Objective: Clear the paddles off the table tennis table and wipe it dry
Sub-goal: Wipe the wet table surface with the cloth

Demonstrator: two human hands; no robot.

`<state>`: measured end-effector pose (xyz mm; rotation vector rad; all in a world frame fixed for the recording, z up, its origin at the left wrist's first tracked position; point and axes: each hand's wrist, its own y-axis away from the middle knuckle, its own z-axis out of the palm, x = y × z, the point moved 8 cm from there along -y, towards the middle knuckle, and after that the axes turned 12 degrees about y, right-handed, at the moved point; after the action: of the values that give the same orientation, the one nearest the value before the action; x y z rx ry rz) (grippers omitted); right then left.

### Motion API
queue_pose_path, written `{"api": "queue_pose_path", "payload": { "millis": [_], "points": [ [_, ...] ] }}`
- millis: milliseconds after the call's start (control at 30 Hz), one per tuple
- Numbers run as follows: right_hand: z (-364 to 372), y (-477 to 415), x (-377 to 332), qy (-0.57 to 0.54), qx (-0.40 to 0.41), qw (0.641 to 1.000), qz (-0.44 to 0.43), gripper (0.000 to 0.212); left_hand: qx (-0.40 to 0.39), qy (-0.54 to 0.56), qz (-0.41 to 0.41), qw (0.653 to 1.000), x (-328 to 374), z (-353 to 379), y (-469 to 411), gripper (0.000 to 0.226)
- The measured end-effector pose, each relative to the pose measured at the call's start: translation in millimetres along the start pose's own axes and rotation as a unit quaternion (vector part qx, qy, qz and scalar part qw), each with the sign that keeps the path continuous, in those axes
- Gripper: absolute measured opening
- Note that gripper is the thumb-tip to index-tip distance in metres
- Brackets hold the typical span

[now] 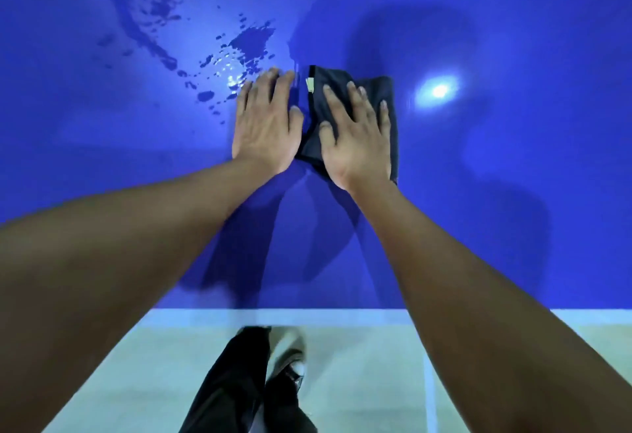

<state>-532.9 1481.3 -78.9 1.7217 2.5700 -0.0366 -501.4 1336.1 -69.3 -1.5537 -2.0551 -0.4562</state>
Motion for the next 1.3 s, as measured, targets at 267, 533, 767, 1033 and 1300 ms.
{"api": "queue_pose_path", "payload": {
  "millis": [267,533,767,1033,1300],
  "points": [
    [0.3,145.8,-19.8,-0.011,0.032,0.999,-0.006,0.059,-0.024,-0.047,0.008,0.999,-12.7,-27.6,95.1,0.048],
    [4.2,237.4,-49.7,-0.021,0.024,0.999,-0.006,0.057,-0.045,-0.066,-0.037,0.996,-62.3,-60.8,250.3,0.059],
    [2.7,205.8,-64.7,-0.008,0.03,0.997,-0.064,0.055,-0.009,-0.041,-0.075,0.996,-59.4,-75.0,237.9,0.047],
    [2.6,92.8,-72.9,-0.01,0.04,0.998,-0.055,0.057,-0.022,-0.039,-0.046,0.998,-76.4,-76.5,151.5,0.054],
    [4.6,-76.6,-66.3,0.002,0.014,1.0,-0.02,0.058,-0.054,-0.058,0.005,0.997,-97.2,-70.5,-15.0,0.059]
  ]
}}
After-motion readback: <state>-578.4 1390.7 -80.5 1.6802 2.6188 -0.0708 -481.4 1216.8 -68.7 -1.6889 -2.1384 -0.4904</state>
